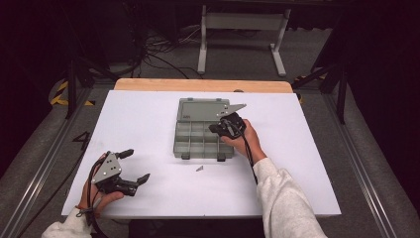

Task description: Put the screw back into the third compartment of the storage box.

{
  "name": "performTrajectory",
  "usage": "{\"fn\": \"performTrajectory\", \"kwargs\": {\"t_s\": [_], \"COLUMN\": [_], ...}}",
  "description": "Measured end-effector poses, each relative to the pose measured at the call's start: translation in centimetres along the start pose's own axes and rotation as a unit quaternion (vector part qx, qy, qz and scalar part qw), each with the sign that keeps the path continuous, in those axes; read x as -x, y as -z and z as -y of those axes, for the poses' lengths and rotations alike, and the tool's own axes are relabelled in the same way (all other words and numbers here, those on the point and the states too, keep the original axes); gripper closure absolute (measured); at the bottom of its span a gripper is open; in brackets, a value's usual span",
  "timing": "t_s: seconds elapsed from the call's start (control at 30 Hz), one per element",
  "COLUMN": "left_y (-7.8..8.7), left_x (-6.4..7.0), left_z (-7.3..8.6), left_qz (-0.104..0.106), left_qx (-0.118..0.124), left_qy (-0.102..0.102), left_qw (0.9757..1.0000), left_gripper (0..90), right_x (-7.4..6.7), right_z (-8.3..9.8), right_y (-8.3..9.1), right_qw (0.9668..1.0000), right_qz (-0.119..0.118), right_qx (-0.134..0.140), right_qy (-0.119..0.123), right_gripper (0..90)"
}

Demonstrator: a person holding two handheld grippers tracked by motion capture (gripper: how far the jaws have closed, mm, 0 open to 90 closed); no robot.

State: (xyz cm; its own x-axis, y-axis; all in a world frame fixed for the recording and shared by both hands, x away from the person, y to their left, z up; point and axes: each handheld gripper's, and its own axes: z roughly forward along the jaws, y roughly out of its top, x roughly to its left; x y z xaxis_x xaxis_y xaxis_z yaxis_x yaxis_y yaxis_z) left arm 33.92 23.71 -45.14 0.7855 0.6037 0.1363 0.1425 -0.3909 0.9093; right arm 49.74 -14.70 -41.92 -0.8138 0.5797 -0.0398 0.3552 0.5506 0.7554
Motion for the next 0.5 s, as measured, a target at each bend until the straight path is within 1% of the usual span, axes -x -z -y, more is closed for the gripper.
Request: {"fn": "performTrajectory", "kwargs": {"t_s": [0.2, 0.37, 0.5], "left_y": [-0.06, -0.02, 0.01], "left_x": [0.01, 0.0, 0.03], "left_z": [0.04, 0.03, 0.01], "left_qz": [0.002, 0.001, 0.001], "left_qx": [-0.002, -0.003, -0.002], "left_qy": [0.003, 0.002, 0.001], "left_qw": [1.0, 1.0, 1.0], "left_gripper": [4.8, 4.8, 4.8], "right_x": [0.07, 0.08, -0.04], "right_z": [0.08, 0.21, 0.22], "right_y": [0.15, 0.23, 0.69], "right_qw": [1.0, 1.0, 0.9999], "right_qz": [0.0, 0.002, 0.002], "right_qx": [0.001, 0.003, 0.016], "right_qy": [-0.003, -0.005, -0.005], "right_gripper": [88.0, 84.8, 83.4]}}
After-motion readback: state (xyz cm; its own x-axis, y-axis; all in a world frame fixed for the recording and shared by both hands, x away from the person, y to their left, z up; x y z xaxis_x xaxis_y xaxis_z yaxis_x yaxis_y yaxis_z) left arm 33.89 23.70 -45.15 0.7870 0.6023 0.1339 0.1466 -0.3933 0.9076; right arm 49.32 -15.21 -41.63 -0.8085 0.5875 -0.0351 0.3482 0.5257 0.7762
